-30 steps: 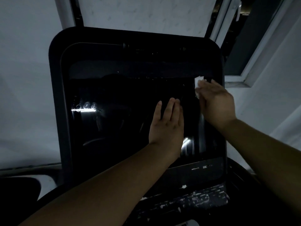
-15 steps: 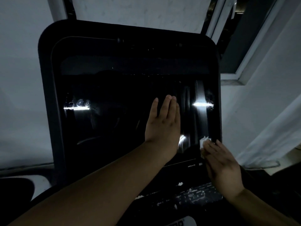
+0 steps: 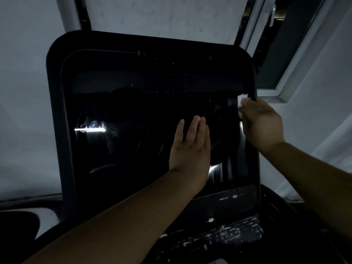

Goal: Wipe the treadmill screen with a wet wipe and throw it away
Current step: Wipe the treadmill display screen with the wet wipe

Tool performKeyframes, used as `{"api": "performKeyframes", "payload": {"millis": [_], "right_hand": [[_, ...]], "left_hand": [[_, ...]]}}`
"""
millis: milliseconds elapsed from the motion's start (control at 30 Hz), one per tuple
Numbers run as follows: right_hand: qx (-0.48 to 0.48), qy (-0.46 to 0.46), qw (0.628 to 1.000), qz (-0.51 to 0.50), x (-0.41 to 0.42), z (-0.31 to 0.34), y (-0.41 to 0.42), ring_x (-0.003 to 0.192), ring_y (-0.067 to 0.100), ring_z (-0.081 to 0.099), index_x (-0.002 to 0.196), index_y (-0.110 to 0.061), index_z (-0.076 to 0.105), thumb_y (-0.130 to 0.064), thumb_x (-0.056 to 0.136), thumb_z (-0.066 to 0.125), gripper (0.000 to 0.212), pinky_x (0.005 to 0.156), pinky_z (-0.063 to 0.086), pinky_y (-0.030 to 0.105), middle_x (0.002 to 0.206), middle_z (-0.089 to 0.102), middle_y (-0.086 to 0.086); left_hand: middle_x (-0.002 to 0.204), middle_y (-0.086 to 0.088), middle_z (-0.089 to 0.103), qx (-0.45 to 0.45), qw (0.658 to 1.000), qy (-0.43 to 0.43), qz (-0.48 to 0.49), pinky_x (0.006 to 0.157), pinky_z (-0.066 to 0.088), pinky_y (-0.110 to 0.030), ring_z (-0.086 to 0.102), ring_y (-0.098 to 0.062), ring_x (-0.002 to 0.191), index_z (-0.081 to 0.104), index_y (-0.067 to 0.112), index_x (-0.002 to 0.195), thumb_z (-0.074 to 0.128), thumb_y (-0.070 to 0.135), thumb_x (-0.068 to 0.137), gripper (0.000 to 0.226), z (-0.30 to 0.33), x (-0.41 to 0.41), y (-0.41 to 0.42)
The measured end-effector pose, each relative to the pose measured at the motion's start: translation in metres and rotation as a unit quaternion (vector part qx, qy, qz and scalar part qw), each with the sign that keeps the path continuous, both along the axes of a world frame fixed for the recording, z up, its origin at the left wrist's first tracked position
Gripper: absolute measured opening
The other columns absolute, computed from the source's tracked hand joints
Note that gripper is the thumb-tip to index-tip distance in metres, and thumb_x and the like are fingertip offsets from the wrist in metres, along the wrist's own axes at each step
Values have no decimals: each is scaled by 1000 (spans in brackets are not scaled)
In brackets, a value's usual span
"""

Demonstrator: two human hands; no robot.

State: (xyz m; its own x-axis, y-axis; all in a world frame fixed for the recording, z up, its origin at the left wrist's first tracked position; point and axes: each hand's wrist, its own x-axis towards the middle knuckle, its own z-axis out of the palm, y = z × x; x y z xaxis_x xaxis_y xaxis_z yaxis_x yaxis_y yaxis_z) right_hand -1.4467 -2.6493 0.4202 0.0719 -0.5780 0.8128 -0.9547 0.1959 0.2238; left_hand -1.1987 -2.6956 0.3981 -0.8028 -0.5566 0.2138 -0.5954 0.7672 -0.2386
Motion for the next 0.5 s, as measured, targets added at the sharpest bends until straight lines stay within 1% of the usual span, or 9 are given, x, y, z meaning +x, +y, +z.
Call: {"api": "performKeyframes", "payload": {"millis": [67,133,200,267,333,400,500], "right_hand": [[-3,-13,1000,-4,-1,0,-1,108,35,69,106,1,74,1,89,56,25,107,47,44,120,71,21],[-3,-32,999,-22,3,-9,4,109,34,69,107,0,74,3,89,61,23,108,46,41,123,70,19],[13,-48,998,-41,11,-25,17,110,32,68,109,-2,73,2,88,64,23,105,48,39,124,70,16],[36,-58,996,-52,22,-46,39,109,32,66,110,-5,72,-2,90,60,23,98,49,39,123,70,13],[58,-75,994,-54,32,-72,68,112,31,64,115,-7,70,-9,95,54,26,96,48,38,127,68,11],[75,-83,992,-49,40,-98,95,117,31,63,117,-5,70,-11,96,50,30,100,48,39,130,67,11],[92,-85,991,-42,46,-126,118,117,31,66,113,-1,73,-13,98,44,35,110,43,42,128,68,17]], "left_hand": [[163,-26,-28,0,1000,-3,0,121,-11,-61,-28,-38,151,-20,-4,153,62,62,88,123,1,0,0],[163,-25,-28,0,1000,-2,2,121,-11,-61,-29,-38,151,-20,-3,153,62,64,87,125,1,0,1],[163,-25,-29,-6,1000,-1,6,121,-11,-61,-30,-38,151,-21,-3,153,63,67,85,129,-1,-2,1],[163,-25,-30,-2,1000,-1,8,120,-11,-61,-30,-38,150,-21,-3,153,64,69,83,132,-2,-2,0],[163,-25,-29,-1,1000,1,8,121,-12,-62,-30,-38,151,-21,-3,153,64,66,85,129,-2,-1,1],[163,-24,-28,-3,1000,3,9,120,-13,-61,-29,-38,151,-20,-2,154,62,63,88,124,-2,-2,1],[164,-25,-27,-16,1000,-1,14,120,-15,-62,-28,-38,151,-20,-3,154,62,64,87,125,-1,-2,1]]}}
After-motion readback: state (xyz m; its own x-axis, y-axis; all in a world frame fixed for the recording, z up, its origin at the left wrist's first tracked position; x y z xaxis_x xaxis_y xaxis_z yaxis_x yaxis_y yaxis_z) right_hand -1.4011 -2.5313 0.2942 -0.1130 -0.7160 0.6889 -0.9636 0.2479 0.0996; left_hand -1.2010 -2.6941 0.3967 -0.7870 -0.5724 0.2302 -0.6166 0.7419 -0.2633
